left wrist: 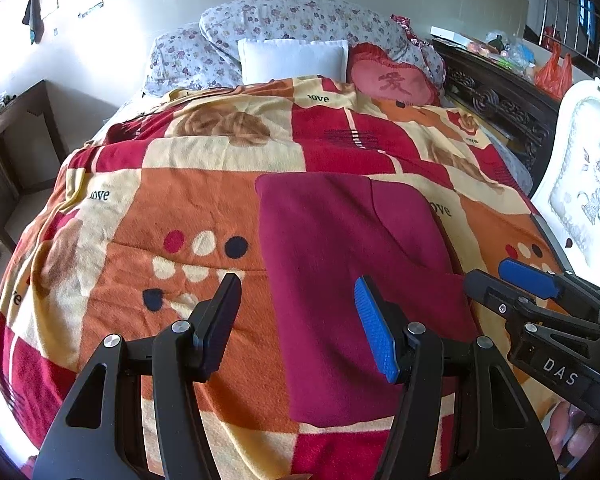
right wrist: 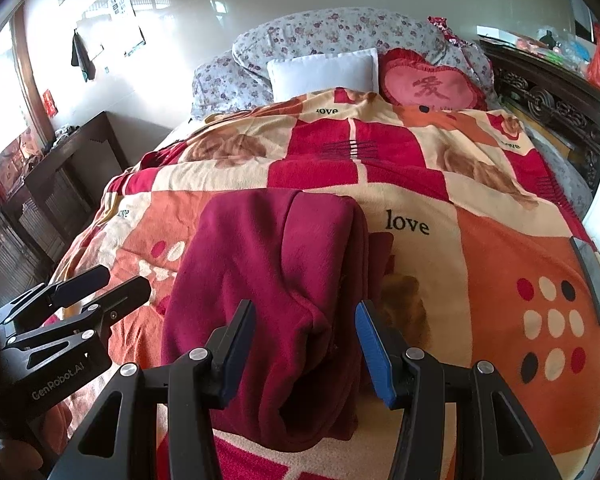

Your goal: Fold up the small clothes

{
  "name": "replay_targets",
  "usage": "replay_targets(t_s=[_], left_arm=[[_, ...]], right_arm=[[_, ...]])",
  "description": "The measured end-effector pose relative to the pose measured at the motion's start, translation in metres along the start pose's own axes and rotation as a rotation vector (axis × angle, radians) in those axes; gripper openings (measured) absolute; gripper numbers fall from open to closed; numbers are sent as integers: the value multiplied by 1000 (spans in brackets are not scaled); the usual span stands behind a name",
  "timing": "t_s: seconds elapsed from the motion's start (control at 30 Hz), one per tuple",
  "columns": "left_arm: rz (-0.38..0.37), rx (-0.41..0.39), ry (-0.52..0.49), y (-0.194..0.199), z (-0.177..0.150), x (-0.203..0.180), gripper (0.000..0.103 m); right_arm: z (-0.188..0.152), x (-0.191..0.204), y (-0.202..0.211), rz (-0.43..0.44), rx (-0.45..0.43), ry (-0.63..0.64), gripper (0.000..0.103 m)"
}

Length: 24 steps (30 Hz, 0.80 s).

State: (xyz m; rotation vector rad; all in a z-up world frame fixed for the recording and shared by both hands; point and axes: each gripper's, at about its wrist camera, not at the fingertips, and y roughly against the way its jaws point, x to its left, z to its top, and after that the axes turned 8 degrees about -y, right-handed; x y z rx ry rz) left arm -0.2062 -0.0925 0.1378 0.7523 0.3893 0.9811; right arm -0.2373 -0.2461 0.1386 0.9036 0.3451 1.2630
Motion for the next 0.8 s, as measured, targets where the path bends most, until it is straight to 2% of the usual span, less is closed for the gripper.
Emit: replay_targets(t_s=[0.43, 0.67, 0.8], left_arm=[[5, 11, -5, -7, -3, -4, 59], [19, -18, -9, -9, -4, 1, 59], [13, -3, -1, -11, -4, 8, 59]], right_arm=[[-3, -2, -6, 5, 20, -7, 50], [-5, -5, -10, 4, 34, -11, 50], [-5, -10, -13, 2, 38, -15, 50]])
